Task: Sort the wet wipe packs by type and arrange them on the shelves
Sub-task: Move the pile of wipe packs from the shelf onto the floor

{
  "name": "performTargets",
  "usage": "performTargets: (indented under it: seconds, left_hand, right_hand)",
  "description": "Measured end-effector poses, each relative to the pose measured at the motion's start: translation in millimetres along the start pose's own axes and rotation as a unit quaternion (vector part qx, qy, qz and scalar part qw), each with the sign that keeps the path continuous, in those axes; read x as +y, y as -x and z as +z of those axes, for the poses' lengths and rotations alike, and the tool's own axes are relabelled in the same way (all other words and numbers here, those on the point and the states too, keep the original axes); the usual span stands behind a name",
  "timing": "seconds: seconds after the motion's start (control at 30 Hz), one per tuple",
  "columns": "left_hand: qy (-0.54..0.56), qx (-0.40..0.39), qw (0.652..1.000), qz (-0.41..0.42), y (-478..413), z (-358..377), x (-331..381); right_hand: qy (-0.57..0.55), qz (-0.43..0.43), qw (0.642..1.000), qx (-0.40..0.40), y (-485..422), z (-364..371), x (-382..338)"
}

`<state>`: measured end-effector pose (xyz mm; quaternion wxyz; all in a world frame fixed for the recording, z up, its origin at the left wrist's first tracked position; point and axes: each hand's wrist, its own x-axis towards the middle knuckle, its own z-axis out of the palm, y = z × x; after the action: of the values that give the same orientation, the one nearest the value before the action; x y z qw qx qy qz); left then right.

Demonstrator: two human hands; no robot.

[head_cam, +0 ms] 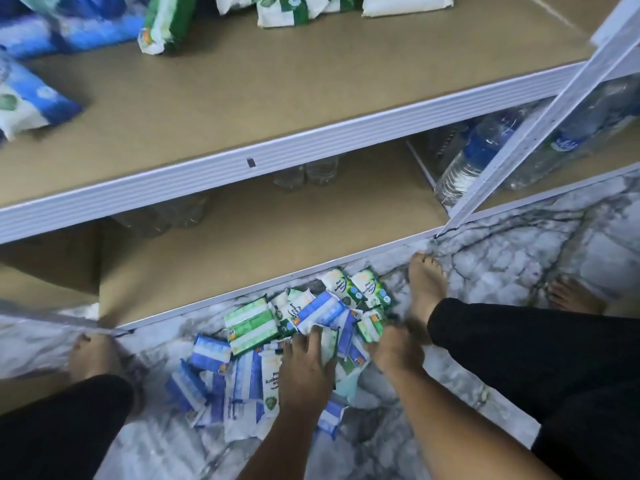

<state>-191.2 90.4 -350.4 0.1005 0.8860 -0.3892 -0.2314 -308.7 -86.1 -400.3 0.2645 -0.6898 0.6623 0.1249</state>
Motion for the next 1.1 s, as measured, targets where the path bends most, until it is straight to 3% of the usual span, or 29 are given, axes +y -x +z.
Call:
performTargets:
  seconds: [0.03, 0.07, 0.13, 0.23, 0.3, 0.33, 0.43, 0.5, 0.53, 0.63, 0.77, 0.93, 1.1]
  left_hand:
    - [-0.015, 0.007, 1.0, 0.007, 0, -3, 0]
    - [-0.018, 0.012, 1.0, 0.005, 1, -8, 2]
    - [0.01, 0.036, 0.999, -0.005, 1, -19, 8]
    - [0.116, 0.106, 0.988, 0.001, -1, -51, 30]
    - [0.185, 0.157, 0.969, 0.035, -6, -91, 54]
    - [0.201, 0.177, 0.962, 0.058, -9, -114, 67]
    - [0.222, 0.258, 0.927, 0.156, -18, -192, 105]
    - [0.222, 0.317, 0.898, 0.207, -23, -247, 128]
    - [0.22, 0.33, 0.891, 0.223, -26, -274, 139]
    - [0.199, 0.339, 0.889, 0.235, -46, -336, 160]
    - [0.156, 0.334, 0.911, 0.185, -92, -379, 173]
    - [0.105, 0.309, 0.937, 0.121, -163, -389, 170]
    - [0.046, 0.302, 0.952, -0.014, -222, -385, 172]
  right_hand:
    - [-0.041, -0.04, 0.998, -0.007, 56, -41, -27]
    - [-0.034, -0.009, 0.999, -0.036, 57, -40, -28]
    - [-0.037, -0.02, 0.999, -0.011, 111, -61, -44]
    - [-0.145, -0.083, 0.983, 0.075, 104, -99, -65]
    - [-0.176, -0.159, 0.955, 0.177, 117, -147, -87]
    - [-0.165, -0.162, 0.956, 0.179, 124, -171, -96]
    - [-0.274, -0.27, 0.88, 0.278, 124, -233, -123]
    - [-0.274, -0.336, 0.827, 0.357, 110, -274, -136]
    - [-0.262, -0.354, 0.819, 0.368, 110, -299, -143]
    - [-0.232, -0.376, 0.837, 0.323, 99, -362, -160]
    - [-0.167, -0.376, 0.87, 0.27, 69, -412, -176]
    - [-0.138, -0.367, 0.883, 0.257, 14, -436, -197]
    - [-0.061, -0.362, 0.882, 0.296, -34, -443, -223]
